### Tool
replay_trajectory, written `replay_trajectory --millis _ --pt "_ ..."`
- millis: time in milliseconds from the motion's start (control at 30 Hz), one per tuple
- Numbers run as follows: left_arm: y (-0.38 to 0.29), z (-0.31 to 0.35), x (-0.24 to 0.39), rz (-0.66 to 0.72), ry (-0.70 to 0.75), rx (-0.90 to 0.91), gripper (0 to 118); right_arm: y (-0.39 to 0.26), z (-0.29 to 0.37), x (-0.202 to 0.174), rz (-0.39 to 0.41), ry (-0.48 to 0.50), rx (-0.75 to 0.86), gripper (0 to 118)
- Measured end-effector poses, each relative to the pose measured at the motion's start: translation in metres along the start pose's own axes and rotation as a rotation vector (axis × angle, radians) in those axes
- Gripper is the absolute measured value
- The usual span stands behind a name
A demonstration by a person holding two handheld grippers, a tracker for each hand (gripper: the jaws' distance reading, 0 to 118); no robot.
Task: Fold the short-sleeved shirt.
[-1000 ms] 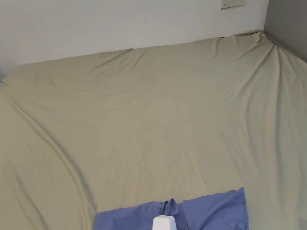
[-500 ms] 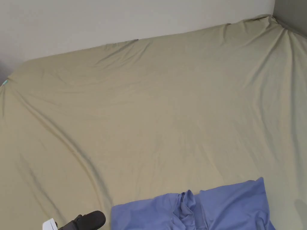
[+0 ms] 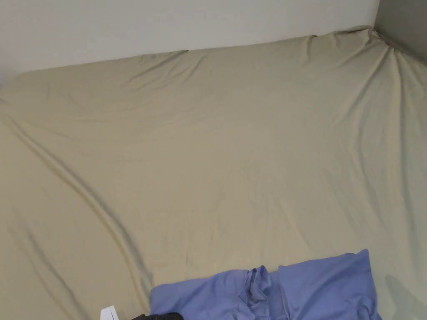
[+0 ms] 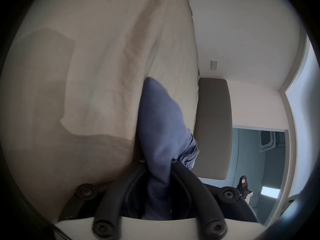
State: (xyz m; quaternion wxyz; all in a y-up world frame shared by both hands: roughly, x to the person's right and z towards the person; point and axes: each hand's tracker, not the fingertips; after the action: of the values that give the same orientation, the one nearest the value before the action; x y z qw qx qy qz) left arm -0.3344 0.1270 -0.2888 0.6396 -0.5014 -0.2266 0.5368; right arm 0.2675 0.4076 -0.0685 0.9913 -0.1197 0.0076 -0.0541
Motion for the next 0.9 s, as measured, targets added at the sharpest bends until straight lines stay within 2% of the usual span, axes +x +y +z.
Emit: replay_trajectory --millis 67,167,233,333,433,533,633,733,800,900 --pt "0.001 0.028 0.007 -0.078 0.081 0.049 10 0.0 0.0 0.002 0.002 -0.001 0.005 1" --pt "0.008 0.073 0.004 -0.061 0.115 0.123 10 -0.006 -0.004 0.005 0.0 0.009 0.012 1" --pt "0.012 0.105 0.005 -0.086 0.235 0.202 10 -0.01 -0.006 0.006 -0.005 0.024 0.013 1" --pt "0.008 0.127 0.026 -0.108 0.311 0.255 10 -0.016 -0.008 0.009 -0.017 0.039 0.013 1" --pt "-0.016 0.115 0.086 -0.334 0.397 0.23 10 -0.015 -0.005 0.012 -0.026 0.049 0.019 1" --pt "-0.043 0.079 0.15 -0.504 0.303 0.172 10 -0.012 -0.002 0.015 -0.051 0.06 0.03 1" --pt "-0.067 0.015 0.194 -0.659 0.27 0.074 10 -0.012 0.001 0.017 -0.077 0.072 0.04 1" --pt "-0.089 -0.068 0.203 -0.705 0.255 -0.049 10 -0.011 0.001 0.017 -0.066 0.059 0.052 1" --pt "-0.105 -0.123 0.196 -0.689 0.294 -0.113 10 -0.002 -0.024 -0.022 -0.065 0.037 0.07 1" --pt "-0.123 -0.195 0.171 -0.677 0.414 -0.178 11 -0.005 -0.014 -0.012 -0.097 -0.012 0.081 1"
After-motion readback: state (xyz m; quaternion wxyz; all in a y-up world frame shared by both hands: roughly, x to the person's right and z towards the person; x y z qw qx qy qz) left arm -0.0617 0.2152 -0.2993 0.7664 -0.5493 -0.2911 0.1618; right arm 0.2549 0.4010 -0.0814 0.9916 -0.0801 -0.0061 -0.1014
